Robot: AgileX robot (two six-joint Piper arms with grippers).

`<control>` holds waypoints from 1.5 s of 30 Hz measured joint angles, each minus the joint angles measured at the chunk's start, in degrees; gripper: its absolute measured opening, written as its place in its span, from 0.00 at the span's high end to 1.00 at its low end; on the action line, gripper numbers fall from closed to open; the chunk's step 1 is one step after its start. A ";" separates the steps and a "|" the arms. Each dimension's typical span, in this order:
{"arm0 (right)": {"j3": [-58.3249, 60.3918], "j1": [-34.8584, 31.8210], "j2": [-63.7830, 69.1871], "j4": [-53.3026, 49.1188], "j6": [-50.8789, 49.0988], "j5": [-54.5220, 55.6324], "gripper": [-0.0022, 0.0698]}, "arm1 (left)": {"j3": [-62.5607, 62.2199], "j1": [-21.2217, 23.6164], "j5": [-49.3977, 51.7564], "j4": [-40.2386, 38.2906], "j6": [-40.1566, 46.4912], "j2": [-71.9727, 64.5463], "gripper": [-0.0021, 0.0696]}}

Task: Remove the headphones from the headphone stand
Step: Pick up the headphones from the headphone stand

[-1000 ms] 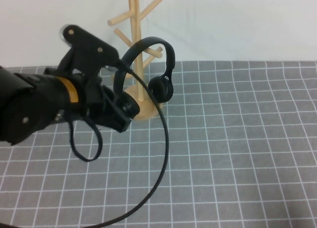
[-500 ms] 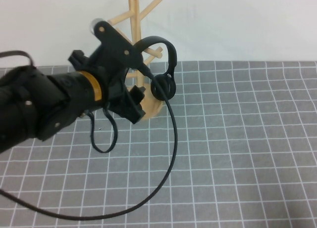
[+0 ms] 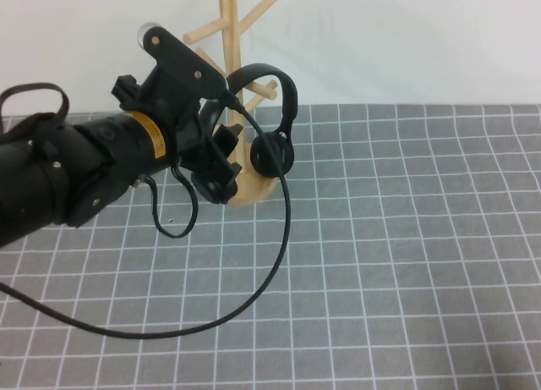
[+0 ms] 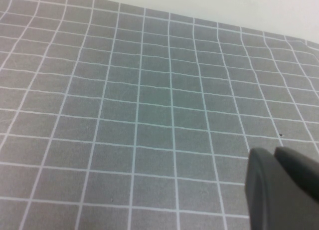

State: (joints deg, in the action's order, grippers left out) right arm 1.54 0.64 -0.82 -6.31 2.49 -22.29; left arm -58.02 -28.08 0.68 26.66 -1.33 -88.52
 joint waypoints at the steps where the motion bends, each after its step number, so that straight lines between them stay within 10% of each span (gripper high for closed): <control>1: 0.00 0.00 0.00 0.00 0.00 0.00 0.98 | 0.00 0.12 -0.68 0.00 0.02 -0.34 0.32; 34: 0.00 0.00 0.00 0.00 0.00 0.00 0.98 | -1.90 4.94 -13.99 -5.52 0.13 -10.45 0.32; 45: 0.00 0.00 0.00 -0.06 0.00 0.00 0.98 | -2.27 4.94 -14.40 -5.61 0.13 -10.49 0.56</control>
State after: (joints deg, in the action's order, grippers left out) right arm 1.54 0.64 -0.82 -6.38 2.49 -22.29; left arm -60.29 -23.14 -13.72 21.05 -1.20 -99.02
